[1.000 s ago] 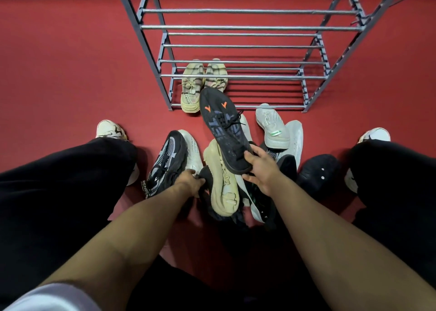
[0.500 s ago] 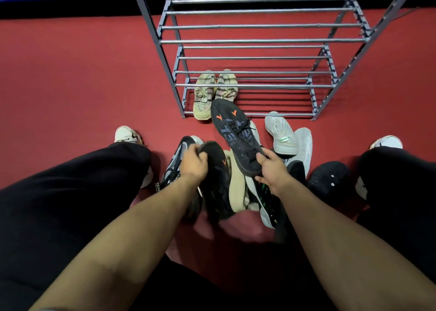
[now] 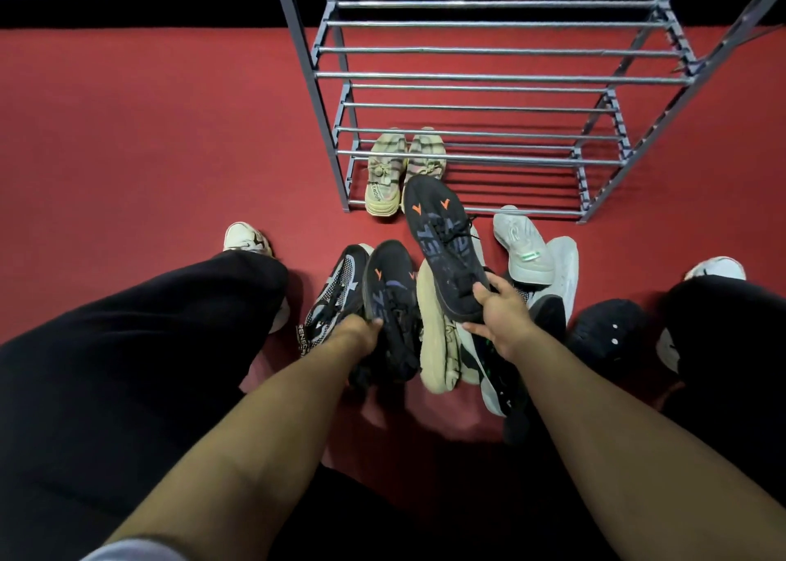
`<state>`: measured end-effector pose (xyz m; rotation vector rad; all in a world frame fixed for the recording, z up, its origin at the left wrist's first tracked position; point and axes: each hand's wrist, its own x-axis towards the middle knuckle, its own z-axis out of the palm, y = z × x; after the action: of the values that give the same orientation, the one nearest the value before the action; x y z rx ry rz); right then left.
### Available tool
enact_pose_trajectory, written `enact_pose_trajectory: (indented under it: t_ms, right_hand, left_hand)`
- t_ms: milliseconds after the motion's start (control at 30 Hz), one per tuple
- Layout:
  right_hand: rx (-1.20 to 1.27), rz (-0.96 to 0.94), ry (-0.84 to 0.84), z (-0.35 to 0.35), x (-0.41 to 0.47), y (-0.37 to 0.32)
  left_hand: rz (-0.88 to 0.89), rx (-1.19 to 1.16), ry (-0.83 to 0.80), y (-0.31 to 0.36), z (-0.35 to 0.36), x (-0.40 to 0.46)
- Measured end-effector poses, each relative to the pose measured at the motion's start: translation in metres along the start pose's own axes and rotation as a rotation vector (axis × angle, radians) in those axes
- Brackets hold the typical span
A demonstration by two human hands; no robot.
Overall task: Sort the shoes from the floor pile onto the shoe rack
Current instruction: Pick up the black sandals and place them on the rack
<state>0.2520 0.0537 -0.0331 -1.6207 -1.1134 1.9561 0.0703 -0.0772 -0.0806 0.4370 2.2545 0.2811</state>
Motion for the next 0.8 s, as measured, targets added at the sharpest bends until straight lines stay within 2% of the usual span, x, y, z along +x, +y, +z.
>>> enact_pose_trajectory:
  t_ms: [100, 200, 300, 400, 500, 633, 800]
  right_hand:
    - [-0.027, -0.012, -0.009, 0.003, 0.001, 0.002]
    - [-0.018, -0.002, -0.015, 0.005, 0.003, 0.003]
    - [0.012, 0.023, -0.016, 0.005, 0.005, 0.001]
    - [0.044, 0.055, -0.038, 0.002, 0.007, 0.0]
    - [0.163, 0.109, -0.082, 0.006, 0.003, -0.006]
    - [0.397, 0.166, -0.101, 0.016, -0.005, -0.025]
    - [0.4, 0.085, 0.047, 0.011, -0.007, -0.063]
  left_hand:
    - [-0.022, -0.068, -0.13, -0.005, 0.011, -0.004]
    - [-0.043, -0.041, -0.115, -0.004, 0.012, -0.005]
    - [-0.003, -0.127, -0.061, 0.007, 0.001, -0.006]
    - [-0.031, -0.446, -0.018, 0.026, -0.028, -0.012]
    - [-0.045, -0.748, -0.153, 0.04, -0.065, -0.02]
    - [0.033, -0.806, -0.273, 0.054, -0.095, -0.036]
    - [0.021, -0.786, -0.26, 0.079, -0.081, -0.046]
